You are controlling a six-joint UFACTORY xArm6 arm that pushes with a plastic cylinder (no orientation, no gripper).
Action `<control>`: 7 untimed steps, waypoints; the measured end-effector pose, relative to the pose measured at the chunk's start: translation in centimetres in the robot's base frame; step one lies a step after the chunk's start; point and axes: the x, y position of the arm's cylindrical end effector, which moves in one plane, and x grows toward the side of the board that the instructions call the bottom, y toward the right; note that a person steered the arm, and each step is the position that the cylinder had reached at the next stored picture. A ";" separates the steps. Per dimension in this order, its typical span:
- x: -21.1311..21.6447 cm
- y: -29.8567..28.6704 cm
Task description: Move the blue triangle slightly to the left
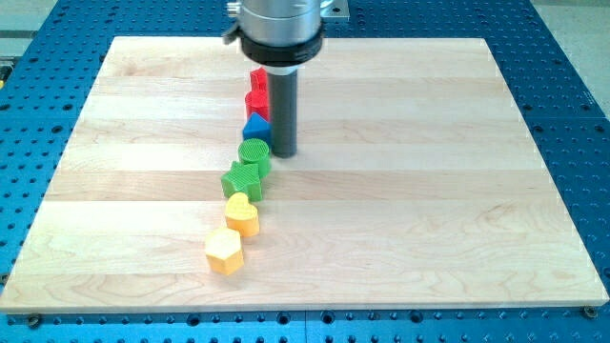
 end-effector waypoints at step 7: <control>5.5 8.7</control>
